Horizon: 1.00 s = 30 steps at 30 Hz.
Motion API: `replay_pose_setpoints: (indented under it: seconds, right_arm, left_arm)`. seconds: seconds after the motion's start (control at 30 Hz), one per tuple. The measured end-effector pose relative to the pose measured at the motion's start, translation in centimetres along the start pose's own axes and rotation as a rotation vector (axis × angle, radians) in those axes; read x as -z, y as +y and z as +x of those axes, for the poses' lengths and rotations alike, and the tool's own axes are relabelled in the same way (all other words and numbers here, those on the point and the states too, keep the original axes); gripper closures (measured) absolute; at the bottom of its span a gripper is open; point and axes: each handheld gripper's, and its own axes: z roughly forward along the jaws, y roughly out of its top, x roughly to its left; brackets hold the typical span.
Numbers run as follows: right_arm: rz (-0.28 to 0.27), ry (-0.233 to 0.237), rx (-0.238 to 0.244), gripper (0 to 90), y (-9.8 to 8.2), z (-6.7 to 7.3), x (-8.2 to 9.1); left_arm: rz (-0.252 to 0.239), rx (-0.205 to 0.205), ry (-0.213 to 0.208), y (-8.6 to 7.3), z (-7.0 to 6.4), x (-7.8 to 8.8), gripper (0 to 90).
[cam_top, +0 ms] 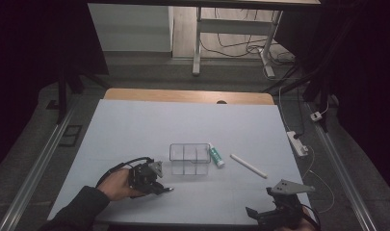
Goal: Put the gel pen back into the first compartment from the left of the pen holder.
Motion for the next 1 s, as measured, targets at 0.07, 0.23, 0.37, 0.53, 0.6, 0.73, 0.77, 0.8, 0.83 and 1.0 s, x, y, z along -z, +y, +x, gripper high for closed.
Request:
replay_pose_setpoints:
  seconds: [0.07,0.23,0.37,0.53,0.6,0.73,0.77,0.8,0.83,1.0]
  right_arm:
    - [0.000,0.000,0.000,0.0,0.0,0.0,0.0]
    - [0.000,-0.001,0.000,0.0,0.0,0.0,0.0]
    - [0.000,-0.002,0.002,0.0,0.0,0.0,0.0]
    - [0.002,-0.003,0.002,0.0,0.0,0.0,0.0]
    - [0.002,-0.004,0.002,0.0,0.0,0.0,0.0]
    - [0.001,-0.004,0.002,0.0,0.0,0.0,0.0]
    - [0.001,-0.003,0.002,0.0,0.0,0.0,0.0]
    - [0.001,-0.003,0.000,0.0,0.0,0.0,0.0]
    - [0.001,-0.003,0.000,0.0,0.0,0.0,0.0]
    - [0.002,-0.003,-0.001,0.0,0.0,0.0,0.0]
  left_arm:
    - [-0.024,0.020,0.011,0.1,-0.1,0.5,80.3]
    - [-0.086,0.062,0.026,0.3,-0.5,1.7,80.3]
    - [-0.126,0.088,0.057,0.4,-1.0,2.5,80.2]
    - [-0.170,0.105,0.087,0.7,-1.6,3.8,80.2]
    - [-0.189,0.111,0.096,0.9,-1.7,4.3,80.2]
    - [-0.232,0.127,0.122,1.1,-1.8,5.5,80.2]
    - [-0.249,0.141,0.129,1.2,-1.9,5.7,80.2]
    - [-0.260,0.149,0.134,1.2,-1.9,6.1,80.2]
    - [-0.277,0.165,0.134,1.2,-1.9,6.3,80.2]
    - [-0.327,0.208,0.154,1.5,-1.6,7.7,80.1]
